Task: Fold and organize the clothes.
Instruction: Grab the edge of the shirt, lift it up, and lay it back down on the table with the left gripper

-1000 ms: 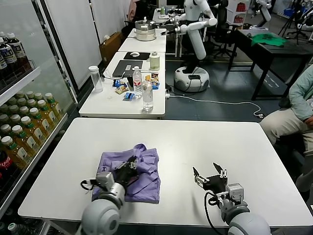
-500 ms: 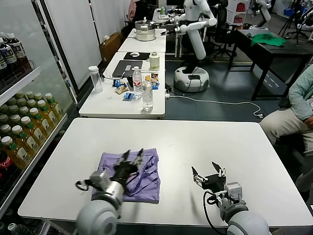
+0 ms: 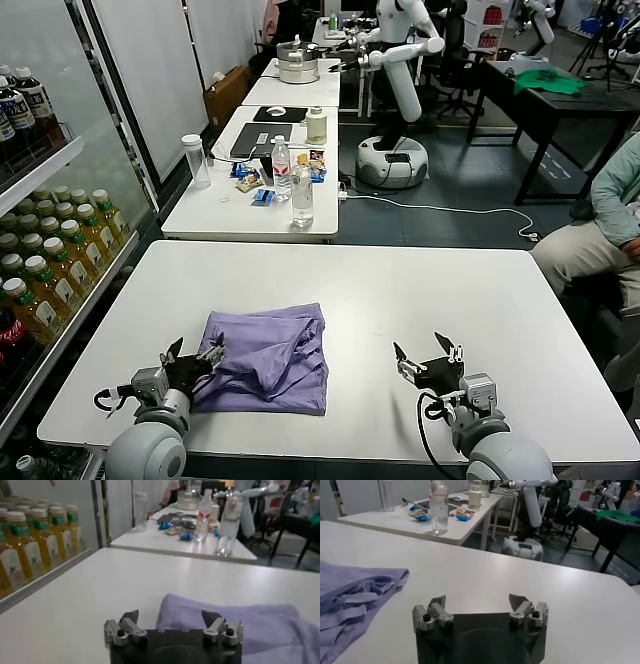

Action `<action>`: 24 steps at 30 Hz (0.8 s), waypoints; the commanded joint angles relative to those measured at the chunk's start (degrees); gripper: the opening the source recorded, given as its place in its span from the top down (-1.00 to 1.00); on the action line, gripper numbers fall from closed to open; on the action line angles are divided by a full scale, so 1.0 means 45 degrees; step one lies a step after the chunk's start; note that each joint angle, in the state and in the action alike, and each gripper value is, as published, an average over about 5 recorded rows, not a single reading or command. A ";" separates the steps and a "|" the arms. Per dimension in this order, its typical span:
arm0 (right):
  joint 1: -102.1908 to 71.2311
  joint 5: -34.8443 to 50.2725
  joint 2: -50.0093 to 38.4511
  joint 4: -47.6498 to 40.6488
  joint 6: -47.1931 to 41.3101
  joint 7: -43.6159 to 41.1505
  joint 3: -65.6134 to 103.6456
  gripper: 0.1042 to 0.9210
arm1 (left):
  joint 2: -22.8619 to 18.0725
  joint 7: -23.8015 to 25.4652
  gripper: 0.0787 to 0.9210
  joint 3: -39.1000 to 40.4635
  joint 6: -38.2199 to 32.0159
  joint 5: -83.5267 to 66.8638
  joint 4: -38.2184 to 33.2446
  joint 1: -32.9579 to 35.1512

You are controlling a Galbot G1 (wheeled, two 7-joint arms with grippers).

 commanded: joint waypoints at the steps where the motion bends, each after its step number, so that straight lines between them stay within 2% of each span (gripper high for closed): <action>1: 0.0034 -0.0003 0.0020 -0.0032 0.0007 -0.0012 -0.0029 -0.76 | 0.0117 0.1361 -0.77 -0.0546 -0.0469 0.1528 0.1828 -0.0177; 7: 0.0095 0.0007 0.0009 -0.0084 0.0008 -0.0032 -0.0019 -0.76 | 0.0111 0.1811 -0.77 -0.0462 -0.0240 0.1279 0.1911 -0.0196; 10: 0.0132 0.0007 0.0025 -0.0110 0.0008 -0.0036 -0.0061 -0.76 | 0.0076 0.1943 -0.68 -0.0448 -0.0119 0.0880 0.1837 -0.0141; 24: 0.0129 -0.0016 0.0077 -0.0131 0.0009 -0.0039 -0.0149 -0.76 | -0.0218 0.2114 0.27 -0.0404 0.0170 0.0095 0.1073 -0.0005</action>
